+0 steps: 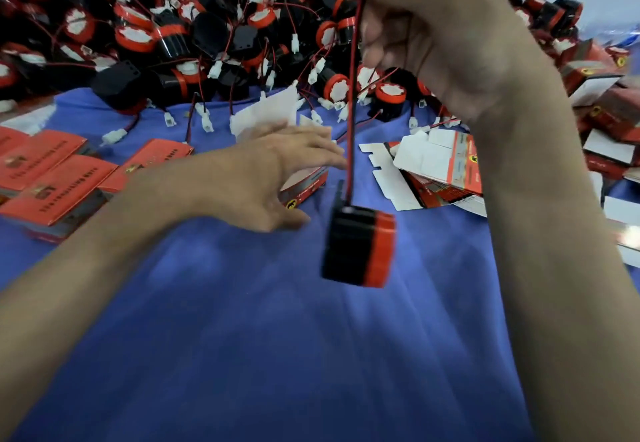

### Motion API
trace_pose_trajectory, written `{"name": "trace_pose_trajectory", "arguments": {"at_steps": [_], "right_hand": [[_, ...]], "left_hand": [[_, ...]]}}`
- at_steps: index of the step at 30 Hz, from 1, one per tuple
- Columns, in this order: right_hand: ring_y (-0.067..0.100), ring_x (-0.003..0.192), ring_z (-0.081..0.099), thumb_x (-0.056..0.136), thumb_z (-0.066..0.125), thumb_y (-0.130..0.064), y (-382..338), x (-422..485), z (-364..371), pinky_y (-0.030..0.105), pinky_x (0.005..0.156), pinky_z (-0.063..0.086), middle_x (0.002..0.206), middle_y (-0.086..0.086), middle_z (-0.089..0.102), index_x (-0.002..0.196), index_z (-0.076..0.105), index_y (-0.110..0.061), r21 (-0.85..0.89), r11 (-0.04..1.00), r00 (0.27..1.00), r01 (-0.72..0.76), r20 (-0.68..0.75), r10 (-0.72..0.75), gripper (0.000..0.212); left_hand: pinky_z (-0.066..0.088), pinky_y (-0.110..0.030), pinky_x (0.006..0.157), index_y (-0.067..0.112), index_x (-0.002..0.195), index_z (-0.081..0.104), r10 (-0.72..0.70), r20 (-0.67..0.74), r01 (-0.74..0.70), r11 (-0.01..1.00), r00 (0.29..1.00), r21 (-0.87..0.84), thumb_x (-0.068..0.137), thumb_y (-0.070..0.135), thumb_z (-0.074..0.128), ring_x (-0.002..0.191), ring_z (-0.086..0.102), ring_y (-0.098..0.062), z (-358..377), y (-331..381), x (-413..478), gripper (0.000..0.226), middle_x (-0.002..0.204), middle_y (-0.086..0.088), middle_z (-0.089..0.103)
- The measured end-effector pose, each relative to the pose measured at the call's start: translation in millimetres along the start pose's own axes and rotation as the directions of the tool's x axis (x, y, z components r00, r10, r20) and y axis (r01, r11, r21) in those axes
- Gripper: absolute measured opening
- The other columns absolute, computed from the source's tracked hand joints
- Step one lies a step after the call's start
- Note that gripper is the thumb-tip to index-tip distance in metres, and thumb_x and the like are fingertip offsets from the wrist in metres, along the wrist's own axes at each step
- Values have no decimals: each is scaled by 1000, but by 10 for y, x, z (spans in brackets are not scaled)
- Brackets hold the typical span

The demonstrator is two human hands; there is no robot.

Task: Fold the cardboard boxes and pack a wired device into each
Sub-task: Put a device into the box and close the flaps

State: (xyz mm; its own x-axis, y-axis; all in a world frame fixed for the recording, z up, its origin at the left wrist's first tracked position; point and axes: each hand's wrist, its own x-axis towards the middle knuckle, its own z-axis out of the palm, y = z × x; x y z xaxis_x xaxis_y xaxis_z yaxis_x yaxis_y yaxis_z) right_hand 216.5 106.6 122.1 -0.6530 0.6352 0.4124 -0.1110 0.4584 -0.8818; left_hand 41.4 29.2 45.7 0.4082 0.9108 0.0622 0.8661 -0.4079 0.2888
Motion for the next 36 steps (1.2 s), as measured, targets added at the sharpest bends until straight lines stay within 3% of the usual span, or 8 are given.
{"name": "trace_pose_trajectory", "arguments": {"at_steps": [3,6,13,18,21,25,28,36], "right_hand": [[8,57,67,97,53,-14,44,40,47,17,54,48,58,-6,64,81,56,-8,33,999,998,-4,-60,6,18],[20,68,72,96,54,-9,111,100,40,18,57,52,60,-2,67,83,56,-4,131,991,984,-32,-167,54,14],[20,62,69,93,51,6,648,-255,262,23,64,56,63,7,66,76,55,-1,368,901,911,-229,-245,332,19],[6,67,67,91,54,9,1021,-844,435,17,67,52,76,2,69,82,64,-8,-29,973,960,-227,-177,218,22],[3,76,69,93,54,3,1050,-934,507,22,76,55,89,-9,69,103,70,-8,-230,965,984,-126,-149,93,22],[10,93,68,94,53,-12,1008,-968,528,30,86,54,102,-2,72,118,66,-8,-279,958,994,-63,-102,36,27],[8,101,62,88,57,-37,979,-1026,583,26,89,50,112,-3,68,128,60,-11,-292,956,998,-30,47,45,48],[8,96,61,66,82,-30,963,-1030,674,20,88,50,107,1,64,132,55,-9,-272,962,1000,23,0,-24,75]], "left_hand": [[37,-17,103,16,129,53,133,118,-36,799,984,-600,64,3,56,128,49,-4,-201,125,-103,66,134,-1,59],[46,-43,95,8,119,57,57,70,20,619,996,-785,61,12,61,111,62,-20,-225,123,-112,58,112,-9,71],[52,-23,90,14,99,61,-192,-121,-21,455,974,-890,87,13,50,100,69,-14,454,256,-182,17,97,1,75],[53,-40,83,23,80,66,-516,-428,-134,511,742,-849,93,25,45,89,67,-29,811,355,-208,25,90,2,75],[53,-22,77,7,86,63,-542,-509,-187,540,668,-820,94,19,45,85,69,-10,863,357,-195,22,86,4,73],[49,-19,79,-3,92,59,-617,-551,-190,552,562,-812,87,39,49,84,65,-4,885,296,-200,43,86,10,71],[49,-31,84,0,93,58,-642,-588,-175,589,492,-789,87,45,43,90,63,-15,879,270,-201,48,97,-11,68],[50,-47,96,18,94,45,-571,-549,-353,423,611,-834,84,34,50,116,60,-23,878,335,-223,19,110,7,66]]}}
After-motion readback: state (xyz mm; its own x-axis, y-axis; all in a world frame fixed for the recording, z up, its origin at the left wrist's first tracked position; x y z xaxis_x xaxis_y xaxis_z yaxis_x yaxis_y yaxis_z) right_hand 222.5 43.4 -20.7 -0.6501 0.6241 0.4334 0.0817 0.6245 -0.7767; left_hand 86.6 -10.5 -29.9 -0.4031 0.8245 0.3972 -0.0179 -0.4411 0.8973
